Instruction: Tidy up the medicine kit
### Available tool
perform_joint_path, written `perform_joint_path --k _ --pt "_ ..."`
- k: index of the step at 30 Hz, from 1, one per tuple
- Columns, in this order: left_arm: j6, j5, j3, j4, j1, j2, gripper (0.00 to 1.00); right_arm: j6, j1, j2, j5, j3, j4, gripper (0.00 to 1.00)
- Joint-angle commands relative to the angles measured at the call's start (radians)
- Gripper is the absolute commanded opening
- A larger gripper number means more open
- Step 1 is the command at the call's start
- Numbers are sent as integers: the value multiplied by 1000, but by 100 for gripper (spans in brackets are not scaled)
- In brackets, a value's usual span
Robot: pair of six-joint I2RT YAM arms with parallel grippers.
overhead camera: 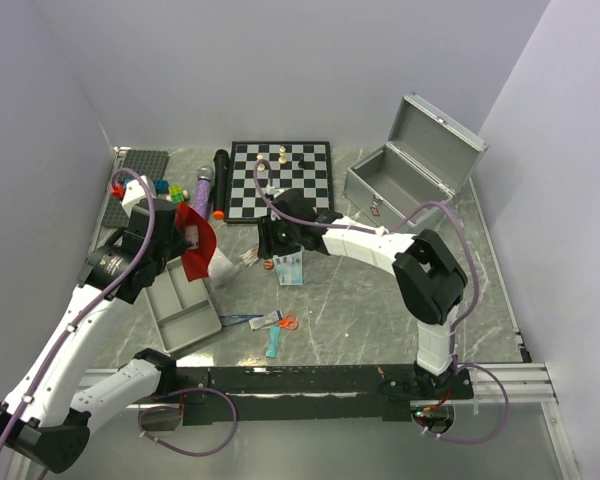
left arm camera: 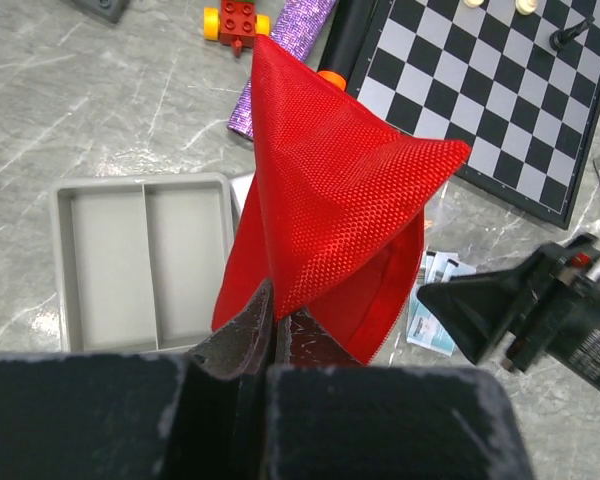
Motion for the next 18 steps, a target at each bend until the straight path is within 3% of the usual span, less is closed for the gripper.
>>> perform_joint_path --k 1,18 --pt "22 -18 3 20 4 -25 1 -17 20 69 -8 92 -20 57" --pt "43 21 -39 50 6 -41 1 -11 25 209 58 178 -138 56"
